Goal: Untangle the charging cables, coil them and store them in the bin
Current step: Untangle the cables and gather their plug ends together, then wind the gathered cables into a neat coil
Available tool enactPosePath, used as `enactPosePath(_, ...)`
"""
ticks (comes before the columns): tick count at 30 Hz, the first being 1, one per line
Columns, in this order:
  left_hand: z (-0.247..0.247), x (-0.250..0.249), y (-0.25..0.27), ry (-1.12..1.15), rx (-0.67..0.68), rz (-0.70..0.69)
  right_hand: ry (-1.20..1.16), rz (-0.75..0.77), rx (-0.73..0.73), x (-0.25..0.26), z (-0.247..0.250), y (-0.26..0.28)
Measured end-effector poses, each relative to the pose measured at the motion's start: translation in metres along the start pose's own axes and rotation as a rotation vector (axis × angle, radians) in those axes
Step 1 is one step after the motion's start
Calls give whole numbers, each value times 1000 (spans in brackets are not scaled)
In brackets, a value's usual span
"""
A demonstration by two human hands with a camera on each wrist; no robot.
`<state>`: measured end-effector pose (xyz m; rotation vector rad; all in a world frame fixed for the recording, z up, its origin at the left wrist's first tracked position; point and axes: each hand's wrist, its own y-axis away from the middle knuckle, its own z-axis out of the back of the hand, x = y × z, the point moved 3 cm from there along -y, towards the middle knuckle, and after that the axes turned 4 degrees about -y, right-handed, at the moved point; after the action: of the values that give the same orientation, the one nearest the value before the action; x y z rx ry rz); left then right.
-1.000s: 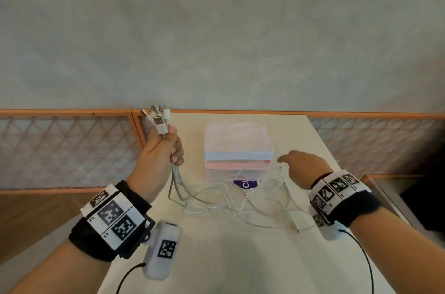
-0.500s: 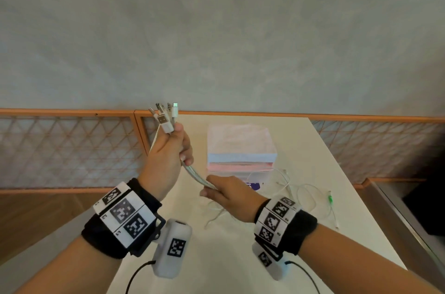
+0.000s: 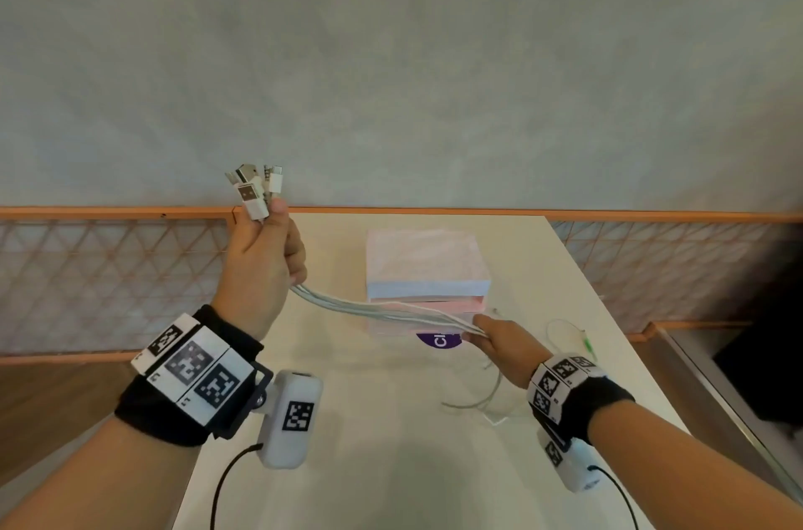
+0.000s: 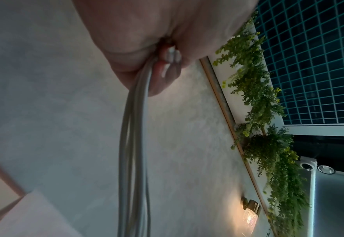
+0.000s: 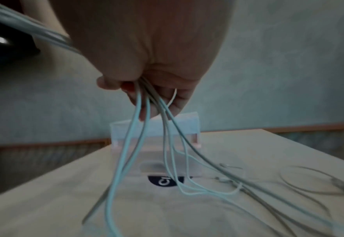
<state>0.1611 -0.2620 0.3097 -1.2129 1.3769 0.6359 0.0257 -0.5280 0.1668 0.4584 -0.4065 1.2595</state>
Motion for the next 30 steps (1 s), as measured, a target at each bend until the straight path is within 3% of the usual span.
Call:
enactPosePath(8,14,-12,3,-98,-44,1,-60,-240,-33,-44,1,16)
enactPosePath(11,11,-13,8,-218,-38,17,-109,-234,-67,-33,18,14)
enactPosePath(14,10,-8,11,-408,-3,-25,17,-138,-83,-12,44,12)
enactPosePath(19,-22,7,24,-679,142,-25,136,63,-24,54,70,25)
enactPosePath(22,-61,20,41,-881,398,-73,176,189,44,89,70,29)
enactPosePath(26,-88,43,55,-791,687,-16,125,281,92,108,70,33)
enactPosePath(30,-85,53,55,-726,672,64,72,278,132,102,68,36)
